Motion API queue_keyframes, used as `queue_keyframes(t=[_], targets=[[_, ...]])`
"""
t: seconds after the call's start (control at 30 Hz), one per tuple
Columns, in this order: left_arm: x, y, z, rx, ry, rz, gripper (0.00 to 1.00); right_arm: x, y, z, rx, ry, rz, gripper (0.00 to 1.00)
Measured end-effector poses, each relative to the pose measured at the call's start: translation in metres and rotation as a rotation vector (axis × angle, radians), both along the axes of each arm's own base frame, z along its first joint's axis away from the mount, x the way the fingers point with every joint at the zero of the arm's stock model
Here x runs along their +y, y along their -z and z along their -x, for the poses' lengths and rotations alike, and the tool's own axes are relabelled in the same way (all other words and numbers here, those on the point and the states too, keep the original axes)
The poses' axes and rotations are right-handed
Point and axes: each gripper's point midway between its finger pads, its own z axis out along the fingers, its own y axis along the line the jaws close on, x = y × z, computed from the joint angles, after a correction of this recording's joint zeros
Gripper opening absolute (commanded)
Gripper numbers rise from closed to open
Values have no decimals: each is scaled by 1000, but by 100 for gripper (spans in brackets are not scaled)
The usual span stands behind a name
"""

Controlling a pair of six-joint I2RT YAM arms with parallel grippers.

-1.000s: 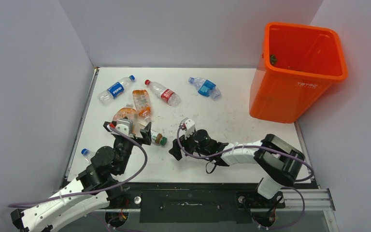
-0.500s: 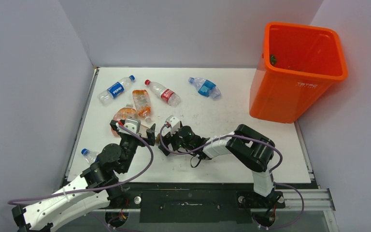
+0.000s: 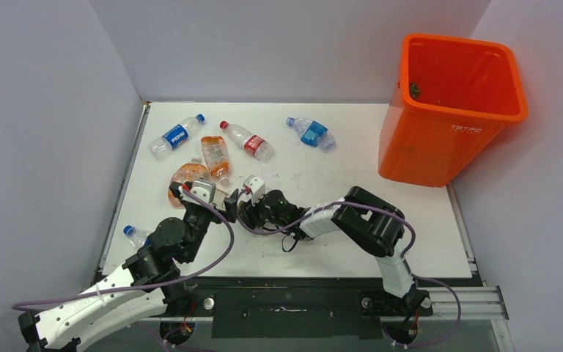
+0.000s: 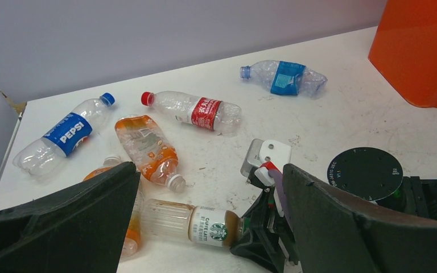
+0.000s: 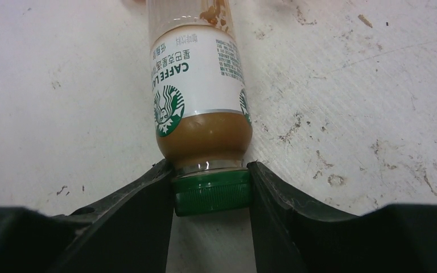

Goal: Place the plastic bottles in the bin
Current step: Pick up the plastic bottle at the center of the board.

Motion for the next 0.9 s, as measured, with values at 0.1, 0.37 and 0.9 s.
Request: queue_keyframes(t=[0.1, 0.37, 0.9], targets=[[-1, 0, 0, 0, 6, 0, 96, -1, 0, 1, -1, -2, 1, 12], [0, -4, 3, -12, 21, 15, 96, -49, -18, 46, 58, 0, 111, 5], [-61, -5, 39, -106, 447, -53, 96, -142, -114, 113, 213, 113, 330, 5]])
